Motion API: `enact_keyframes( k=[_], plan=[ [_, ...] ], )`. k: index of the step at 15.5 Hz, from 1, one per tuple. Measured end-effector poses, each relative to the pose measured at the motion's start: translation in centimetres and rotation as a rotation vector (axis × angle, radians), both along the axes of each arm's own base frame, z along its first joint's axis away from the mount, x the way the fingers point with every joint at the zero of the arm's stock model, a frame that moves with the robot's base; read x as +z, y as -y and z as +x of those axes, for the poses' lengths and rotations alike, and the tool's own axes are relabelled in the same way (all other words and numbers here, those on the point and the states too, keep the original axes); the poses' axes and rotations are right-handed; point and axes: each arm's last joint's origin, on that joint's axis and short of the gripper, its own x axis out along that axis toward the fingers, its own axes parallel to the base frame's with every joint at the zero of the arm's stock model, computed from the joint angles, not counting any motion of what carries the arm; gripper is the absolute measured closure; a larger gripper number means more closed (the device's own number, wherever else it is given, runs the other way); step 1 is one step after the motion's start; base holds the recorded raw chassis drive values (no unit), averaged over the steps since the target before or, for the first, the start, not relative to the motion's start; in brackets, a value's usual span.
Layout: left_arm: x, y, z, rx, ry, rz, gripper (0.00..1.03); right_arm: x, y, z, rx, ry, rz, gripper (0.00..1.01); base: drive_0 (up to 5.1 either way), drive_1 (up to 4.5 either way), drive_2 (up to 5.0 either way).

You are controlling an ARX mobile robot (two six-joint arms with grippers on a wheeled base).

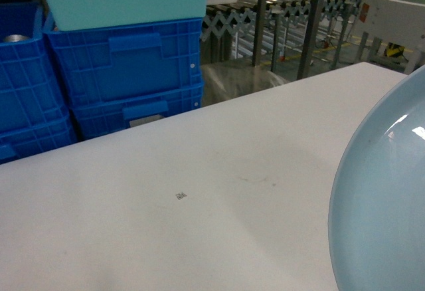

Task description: Place blue tray on left shelf second layer neatly

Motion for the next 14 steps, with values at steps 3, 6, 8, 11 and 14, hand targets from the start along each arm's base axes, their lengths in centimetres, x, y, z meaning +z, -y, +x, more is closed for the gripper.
enact_keyframes(
  k=[3,6,8,11,14],
  plan=[
    [0.00,0.00,0.00,0.000,0.000,0.000,0.05,0.00,0.00,0.00,0.001,0.000,0.000,0.99,-1.6,-1.59,-1.6],
    [0.00,0.00,0.00,0.000,0.000,0.000,0.05,0.01,0.00,0.00,0.000,0.001,0.000,0.99,-1.6,-1.63,-1.6],
    [0.00,0.00,0.00,0.000,0.000,0.000,0.05,0.00,0.00,0.00,0.000,0.000,0.000,0.99,-1.7,-1.75,-1.7],
    [0.00,0.00,0.00,0.000,0.000,0.000,0.05,0.00,0.00,0.00,0.000,0.000,0.000,0.99,-1.6,-1.57,-1.6],
    [0.00,0.00,0.00,0.000,0.000,0.000,0.05,-0.01,-0.01,0.00,0.001,0.000,0.000,0.99,-1.6,-1.58,-1.6]
  ],
)
